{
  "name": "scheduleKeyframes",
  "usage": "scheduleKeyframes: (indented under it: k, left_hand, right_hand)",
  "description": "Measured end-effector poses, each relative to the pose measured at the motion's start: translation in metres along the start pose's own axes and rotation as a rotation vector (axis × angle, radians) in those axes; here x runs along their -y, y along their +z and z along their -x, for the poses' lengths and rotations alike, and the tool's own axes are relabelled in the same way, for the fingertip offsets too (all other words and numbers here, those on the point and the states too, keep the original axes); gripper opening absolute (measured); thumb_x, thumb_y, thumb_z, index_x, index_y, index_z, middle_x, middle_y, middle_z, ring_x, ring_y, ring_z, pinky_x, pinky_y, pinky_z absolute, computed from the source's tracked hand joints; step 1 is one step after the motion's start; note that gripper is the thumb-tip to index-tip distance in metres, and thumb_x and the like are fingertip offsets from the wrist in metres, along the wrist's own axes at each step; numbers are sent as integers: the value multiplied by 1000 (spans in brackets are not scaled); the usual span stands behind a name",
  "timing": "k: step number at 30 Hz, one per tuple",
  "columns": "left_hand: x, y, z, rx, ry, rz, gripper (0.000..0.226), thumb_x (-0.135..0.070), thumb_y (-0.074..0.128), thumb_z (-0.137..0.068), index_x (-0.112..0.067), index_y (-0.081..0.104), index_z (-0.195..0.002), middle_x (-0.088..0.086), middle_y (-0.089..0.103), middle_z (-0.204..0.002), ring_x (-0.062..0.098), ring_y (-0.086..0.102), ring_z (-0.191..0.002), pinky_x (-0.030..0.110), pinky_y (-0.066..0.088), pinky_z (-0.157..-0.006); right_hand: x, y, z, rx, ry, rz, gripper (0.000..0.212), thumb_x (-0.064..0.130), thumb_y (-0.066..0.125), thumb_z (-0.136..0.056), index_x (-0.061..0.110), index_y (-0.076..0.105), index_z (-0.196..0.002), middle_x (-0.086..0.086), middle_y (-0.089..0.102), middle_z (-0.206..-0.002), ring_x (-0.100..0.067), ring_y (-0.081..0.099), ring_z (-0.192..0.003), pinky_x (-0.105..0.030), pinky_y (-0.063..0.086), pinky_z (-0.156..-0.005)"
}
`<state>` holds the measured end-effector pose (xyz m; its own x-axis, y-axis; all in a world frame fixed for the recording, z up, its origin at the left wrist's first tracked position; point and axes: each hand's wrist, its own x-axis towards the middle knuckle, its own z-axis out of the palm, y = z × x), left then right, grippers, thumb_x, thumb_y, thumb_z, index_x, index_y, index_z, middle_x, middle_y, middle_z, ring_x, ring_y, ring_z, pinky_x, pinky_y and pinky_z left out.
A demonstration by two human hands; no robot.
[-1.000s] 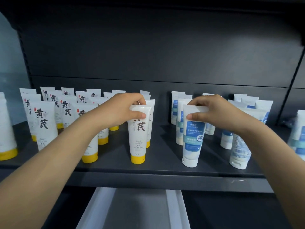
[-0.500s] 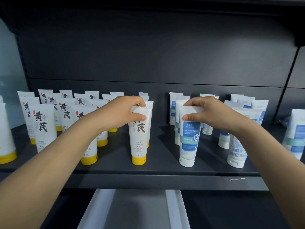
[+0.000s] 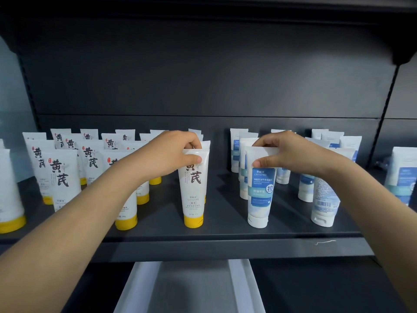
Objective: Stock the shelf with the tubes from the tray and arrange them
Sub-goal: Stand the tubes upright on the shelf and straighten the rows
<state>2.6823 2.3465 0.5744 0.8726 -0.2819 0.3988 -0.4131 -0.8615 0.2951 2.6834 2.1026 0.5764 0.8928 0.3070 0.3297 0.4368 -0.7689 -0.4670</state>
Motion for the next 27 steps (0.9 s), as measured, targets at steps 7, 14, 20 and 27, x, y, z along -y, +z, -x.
scheduleKeyframes:
  k: [7,14,20,27]
  left_hand:
    - [1,4,0,9,32,-12,21,-28,59,-89,-21,58,-109,-5,60,-115,11,50,-92,12,34,-59]
    - [6,3,0,-11,60,23,27,-33,59,-87,-22,57,-112,-6,60,-117,10,54,-98,20,43,-72]
    - [1,-28,7,-37,31,170,26,-39,58,-87,-24,62,-107,-15,61,-100,4,59,-98,26,48,-87]
    - [-19,-61,9,-37,-22,-190,30,-42,54,-88,-19,62,-107,-5,62,-107,14,57,-102,31,48,-89]
  right_hand:
    - [9,-1,3,18,39,50,19,21,68,-83,23,59,-101,1,66,-105,-20,63,-95,-35,54,-82]
    - [6,-4,1,33,40,84,22,27,70,-81,25,60,-100,15,63,-92,-5,59,-81,-12,46,-73]
    - [8,-17,5,23,30,57,19,29,66,-85,23,62,-102,11,66,-97,1,61,-88,-6,43,-71]
    - [18,-44,3,-28,-14,416,37,40,58,-88,13,62,-113,0,66,-112,-20,60,-105,-33,48,-93]
